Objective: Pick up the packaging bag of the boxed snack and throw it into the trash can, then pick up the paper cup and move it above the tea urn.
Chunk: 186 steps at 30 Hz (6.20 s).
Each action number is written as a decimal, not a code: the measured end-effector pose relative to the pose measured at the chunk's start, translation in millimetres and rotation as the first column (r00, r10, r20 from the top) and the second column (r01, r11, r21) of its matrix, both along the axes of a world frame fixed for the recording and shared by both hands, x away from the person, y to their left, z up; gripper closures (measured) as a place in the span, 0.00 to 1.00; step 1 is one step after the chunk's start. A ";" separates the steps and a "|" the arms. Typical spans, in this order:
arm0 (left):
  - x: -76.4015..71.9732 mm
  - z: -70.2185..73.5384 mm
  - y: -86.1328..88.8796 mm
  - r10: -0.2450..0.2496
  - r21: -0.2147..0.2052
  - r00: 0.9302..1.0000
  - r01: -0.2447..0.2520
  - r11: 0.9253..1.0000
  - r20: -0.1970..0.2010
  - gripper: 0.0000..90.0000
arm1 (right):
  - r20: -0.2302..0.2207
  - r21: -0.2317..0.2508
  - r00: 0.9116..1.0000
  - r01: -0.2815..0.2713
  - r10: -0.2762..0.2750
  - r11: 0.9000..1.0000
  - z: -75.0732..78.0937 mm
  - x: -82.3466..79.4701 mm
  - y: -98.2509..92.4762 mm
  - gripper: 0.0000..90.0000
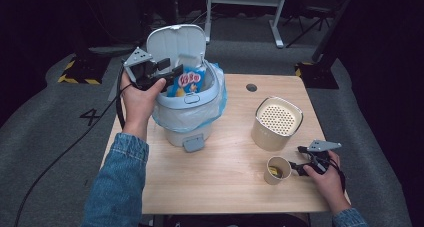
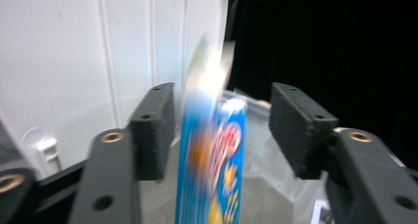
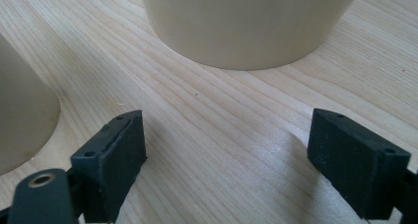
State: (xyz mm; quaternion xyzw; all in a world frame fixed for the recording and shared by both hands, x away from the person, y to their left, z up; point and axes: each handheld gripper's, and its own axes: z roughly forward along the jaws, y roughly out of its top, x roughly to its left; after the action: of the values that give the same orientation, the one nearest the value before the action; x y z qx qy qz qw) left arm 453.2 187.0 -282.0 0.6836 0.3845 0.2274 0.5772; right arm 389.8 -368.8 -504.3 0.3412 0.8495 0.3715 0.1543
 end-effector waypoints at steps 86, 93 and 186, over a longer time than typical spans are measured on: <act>-118.9 -214.1 -25.1 -0.184 0.407 0.904 0.346 0.845 -0.387 0.36 | 0.009 0.172 0.954 -0.295 0.298 0.940 13.1 -54.8 44.2 0.22; -117.4 -218.2 -27.0 -0.173 0.399 0.907 0.332 0.854 -0.385 0.35 | 0.045 0.207 0.958 -0.285 0.282 0.936 9.8 -54.6 54.3 0.25; -118.7 -221.7 -25.7 -0.171 0.394 0.916 0.317 0.863 -0.362 0.29 | 0.193 0.184 0.972 -0.173 0.137 0.968 177.8 79.9 35.5 0.33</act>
State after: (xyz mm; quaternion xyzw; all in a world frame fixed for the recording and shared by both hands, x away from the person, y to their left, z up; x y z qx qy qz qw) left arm 334.5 161.4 -503.7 0.8680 0.3185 0.1211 0.3612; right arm 469.7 -333.2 -326.5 0.2525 0.8149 0.4949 0.1651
